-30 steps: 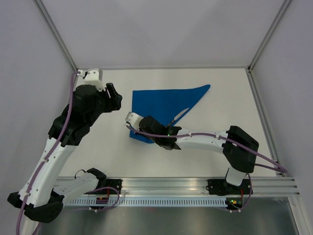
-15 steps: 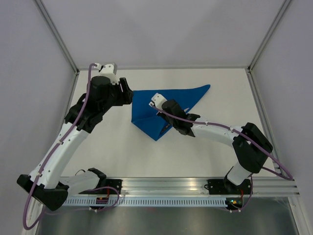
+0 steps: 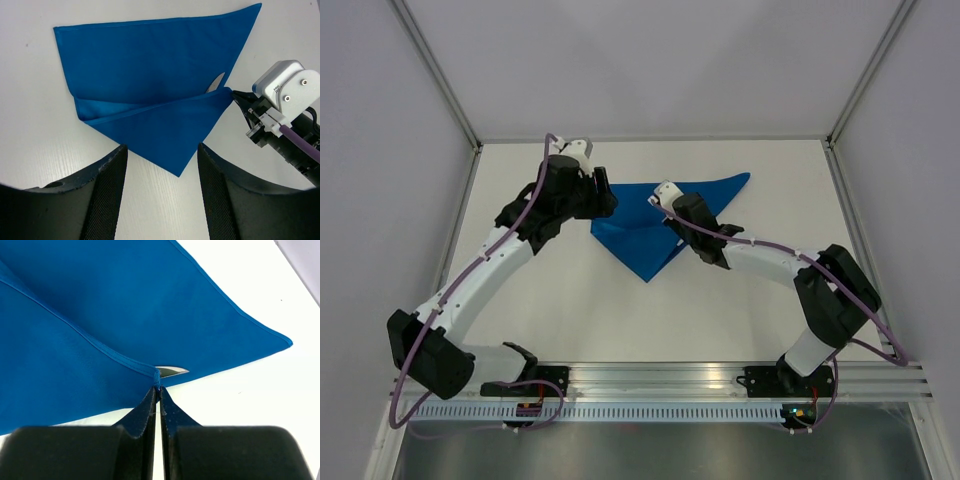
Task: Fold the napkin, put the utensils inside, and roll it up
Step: Fold the napkin
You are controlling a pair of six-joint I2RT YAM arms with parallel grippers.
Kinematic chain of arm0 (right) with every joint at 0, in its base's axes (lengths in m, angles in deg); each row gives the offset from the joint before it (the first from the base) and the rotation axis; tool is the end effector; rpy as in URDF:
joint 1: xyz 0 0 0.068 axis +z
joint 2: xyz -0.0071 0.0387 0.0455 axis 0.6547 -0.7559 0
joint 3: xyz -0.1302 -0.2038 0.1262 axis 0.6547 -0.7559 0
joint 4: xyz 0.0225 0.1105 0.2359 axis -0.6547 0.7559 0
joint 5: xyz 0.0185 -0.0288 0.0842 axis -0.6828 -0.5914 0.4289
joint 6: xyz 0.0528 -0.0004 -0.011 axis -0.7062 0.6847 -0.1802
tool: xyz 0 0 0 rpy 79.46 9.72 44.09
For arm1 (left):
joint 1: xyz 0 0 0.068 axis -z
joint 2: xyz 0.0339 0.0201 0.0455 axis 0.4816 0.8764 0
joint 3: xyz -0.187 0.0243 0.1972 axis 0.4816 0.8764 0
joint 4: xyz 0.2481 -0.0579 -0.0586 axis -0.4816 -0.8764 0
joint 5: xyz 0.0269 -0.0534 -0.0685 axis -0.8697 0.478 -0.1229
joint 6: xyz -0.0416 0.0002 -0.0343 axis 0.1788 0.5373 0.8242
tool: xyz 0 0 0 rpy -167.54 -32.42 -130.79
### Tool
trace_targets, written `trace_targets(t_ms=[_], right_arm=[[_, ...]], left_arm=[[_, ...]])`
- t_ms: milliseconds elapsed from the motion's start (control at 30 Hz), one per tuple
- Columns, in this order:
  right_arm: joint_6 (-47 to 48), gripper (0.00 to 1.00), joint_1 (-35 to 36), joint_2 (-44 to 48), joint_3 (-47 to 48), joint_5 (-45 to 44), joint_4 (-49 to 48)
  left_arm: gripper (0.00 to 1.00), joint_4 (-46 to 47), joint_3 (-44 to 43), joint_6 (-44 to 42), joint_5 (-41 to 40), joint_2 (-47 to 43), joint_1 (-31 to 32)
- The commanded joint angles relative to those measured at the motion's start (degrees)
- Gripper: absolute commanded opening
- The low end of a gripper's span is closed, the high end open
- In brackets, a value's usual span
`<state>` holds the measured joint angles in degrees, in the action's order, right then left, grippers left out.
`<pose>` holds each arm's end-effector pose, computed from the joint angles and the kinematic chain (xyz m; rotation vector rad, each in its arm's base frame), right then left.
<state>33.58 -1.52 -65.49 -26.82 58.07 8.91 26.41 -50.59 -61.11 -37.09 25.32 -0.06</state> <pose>0.2837 0.2168 0.2140 -0.8588 1.9922 -0.1770 0.2519 -0.1358 0.3617 0.0795 2.1502 -0.4704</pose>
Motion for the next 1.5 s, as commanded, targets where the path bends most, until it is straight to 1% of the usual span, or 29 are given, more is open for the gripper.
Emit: trace_targets(t_ms=[0,33,200,700,867,1467], right_arm=[[1.38,0.09,-1.49,-1.56,-0.02,-0.49,-2.16],[1.47,0.08,-1.76,-1.74,-0.02,-0.58,-2.43],[1.99,0.08,-3.60,-3.67,-0.10,-0.49,-3.04],[2.43,0.06,-6.33,-7.54,-0.02,-0.23,-2.96],[2.43,0.06,-7.12,-8.86,0.42,0.38,-2.69],[2.34,0.07,-9.40,-12.02,4.90,1.97,-2.96]], left_arm=[[0.62,4.99,1.23,2.99,2.98,1.58,0.27],[0.62,5.52,1.58,3.16,4.46,2.54,0.27],[0.61,7.98,2.90,3.87,6.05,6.06,0.71],[0.57,12.55,2.38,5.89,7.02,18.54,2.03],[0.57,13.96,3.25,6.59,7.11,20.13,2.82],[0.56,15.98,5.10,7.38,6.67,21.54,5.37]])
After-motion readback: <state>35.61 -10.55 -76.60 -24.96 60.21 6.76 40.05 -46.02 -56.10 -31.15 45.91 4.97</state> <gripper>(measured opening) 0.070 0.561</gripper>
